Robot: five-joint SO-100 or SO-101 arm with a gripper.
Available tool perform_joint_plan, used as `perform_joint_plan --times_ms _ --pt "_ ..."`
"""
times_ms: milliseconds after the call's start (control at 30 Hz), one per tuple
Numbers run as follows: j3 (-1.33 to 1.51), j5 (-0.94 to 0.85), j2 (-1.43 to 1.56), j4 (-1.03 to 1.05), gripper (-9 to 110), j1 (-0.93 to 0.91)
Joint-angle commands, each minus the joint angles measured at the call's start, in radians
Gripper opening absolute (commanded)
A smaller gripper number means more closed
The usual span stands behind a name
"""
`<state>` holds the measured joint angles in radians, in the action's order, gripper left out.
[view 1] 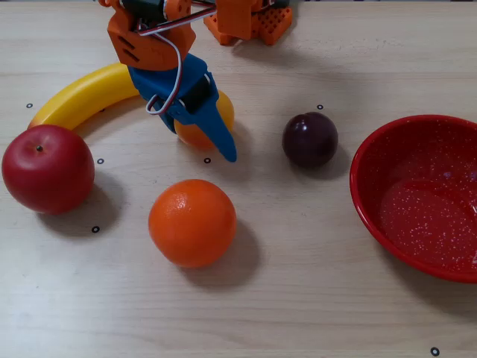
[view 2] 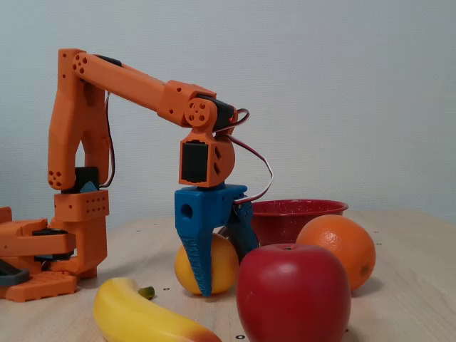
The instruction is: Put peach in the red bowl.
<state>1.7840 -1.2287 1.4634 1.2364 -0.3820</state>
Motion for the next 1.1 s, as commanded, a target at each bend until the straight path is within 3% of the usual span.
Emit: perform_joint_plan --times_ms 0,533,867,1067 --pt "-0.049 -0.057 0.103 0.029 44 -0.023" --pt "-0.179 -0.337 0.133 0.195 44 -0.052" --pt "-0.110 -0.391 0.133 0.195 43 -0.061" --pt "-0.037 -0.308 0.126 0.095 41 -0.035"
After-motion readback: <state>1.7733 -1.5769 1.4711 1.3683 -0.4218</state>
